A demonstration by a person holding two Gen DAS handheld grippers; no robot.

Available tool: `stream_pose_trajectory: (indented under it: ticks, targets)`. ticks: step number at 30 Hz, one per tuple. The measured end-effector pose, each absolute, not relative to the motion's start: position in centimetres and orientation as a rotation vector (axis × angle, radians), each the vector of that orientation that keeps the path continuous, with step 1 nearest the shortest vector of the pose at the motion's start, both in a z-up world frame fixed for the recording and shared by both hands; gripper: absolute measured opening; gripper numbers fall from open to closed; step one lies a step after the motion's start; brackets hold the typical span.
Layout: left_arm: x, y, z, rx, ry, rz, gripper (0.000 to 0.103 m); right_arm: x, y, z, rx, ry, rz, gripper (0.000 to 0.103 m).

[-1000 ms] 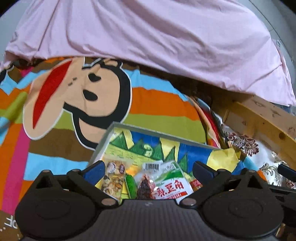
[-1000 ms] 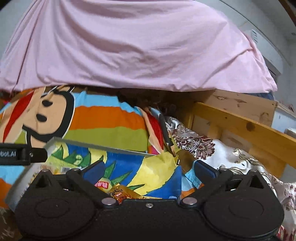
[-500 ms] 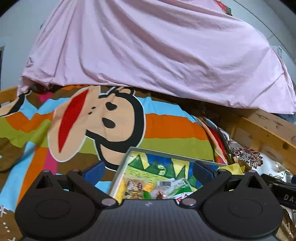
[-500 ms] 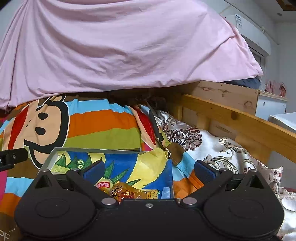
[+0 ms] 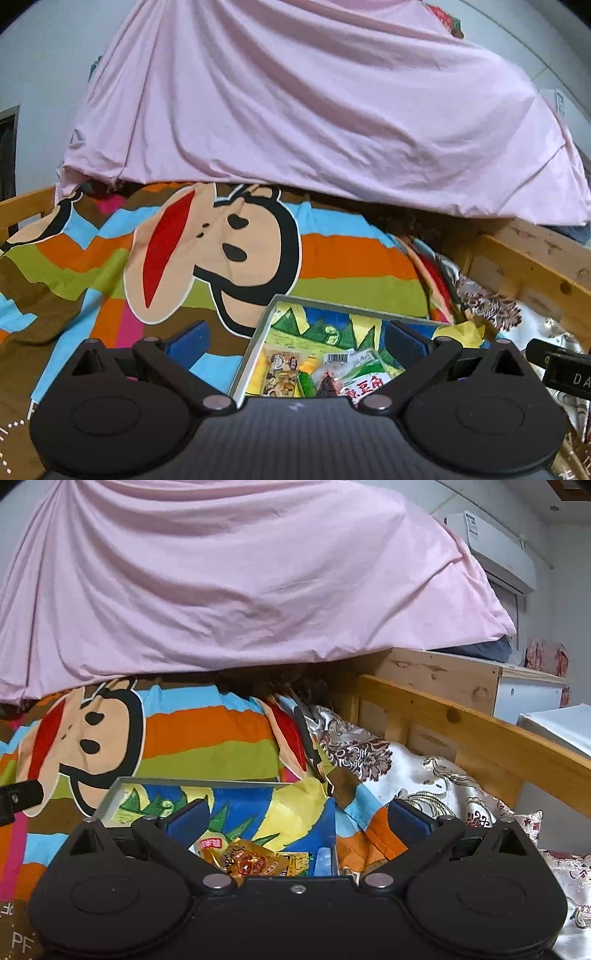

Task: Organize snacks

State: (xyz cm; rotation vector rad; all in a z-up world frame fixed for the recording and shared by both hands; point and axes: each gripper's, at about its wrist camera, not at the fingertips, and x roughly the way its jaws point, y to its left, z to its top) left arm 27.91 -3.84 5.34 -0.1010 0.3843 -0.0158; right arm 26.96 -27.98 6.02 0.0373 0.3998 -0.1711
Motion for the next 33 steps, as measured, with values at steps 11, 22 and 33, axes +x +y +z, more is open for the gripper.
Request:
stream_pose_trajectory:
  ticks: [11,22,33]
  targets:
    - [25.3,-3.2,7.3,-0.127,0.328,0.012,0.103,24.7,-27.7,7.7,0.059,0.368,-0.157,0.102]
    - [23.7,-3.7,7.7,-0.048,0.347,0.0,0.103,22.6,-27.4,8.5,0.062,0.359,-0.15,0.102]
    - [21.5,-3.8,7.5,0.0,0.379,-0.003,0.103,20.4,-27.5,8.9,0.076,0.357,-0.146,0.102]
